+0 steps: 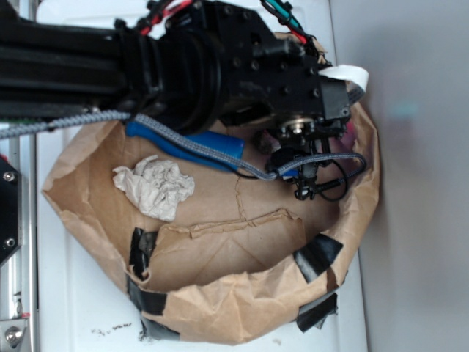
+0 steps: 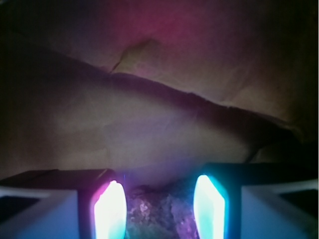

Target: Grab the rock.

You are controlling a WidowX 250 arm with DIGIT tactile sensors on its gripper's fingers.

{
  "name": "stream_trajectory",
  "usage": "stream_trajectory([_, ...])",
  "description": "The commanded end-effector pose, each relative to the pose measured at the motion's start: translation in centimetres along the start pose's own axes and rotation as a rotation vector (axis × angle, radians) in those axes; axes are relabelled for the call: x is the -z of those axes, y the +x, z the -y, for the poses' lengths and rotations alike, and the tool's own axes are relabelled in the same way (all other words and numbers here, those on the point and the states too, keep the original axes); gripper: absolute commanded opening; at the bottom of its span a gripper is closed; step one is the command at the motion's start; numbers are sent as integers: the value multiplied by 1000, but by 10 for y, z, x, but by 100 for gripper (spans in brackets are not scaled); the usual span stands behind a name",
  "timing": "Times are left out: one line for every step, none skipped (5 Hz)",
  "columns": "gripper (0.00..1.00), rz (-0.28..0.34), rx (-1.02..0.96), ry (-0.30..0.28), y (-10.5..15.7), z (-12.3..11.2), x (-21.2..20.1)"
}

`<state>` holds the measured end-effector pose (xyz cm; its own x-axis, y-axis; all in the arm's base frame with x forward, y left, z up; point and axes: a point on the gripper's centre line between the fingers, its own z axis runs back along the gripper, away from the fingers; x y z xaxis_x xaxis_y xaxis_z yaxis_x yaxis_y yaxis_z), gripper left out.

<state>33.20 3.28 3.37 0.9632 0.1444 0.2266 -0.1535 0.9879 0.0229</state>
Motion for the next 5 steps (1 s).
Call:
stream_trajectory([0,131,-53,-105,6,-23,-68])
stream_trajectory([0,140,-83,-168,-2,-35,-105])
stream_trajectory([0,127,-113,-174,-10,-42,-121])
stream_trajectory([0,120,-114,-198,-18,-48,-127])
stream_trajectory([0,104,-94,-86,-25,-41,-121])
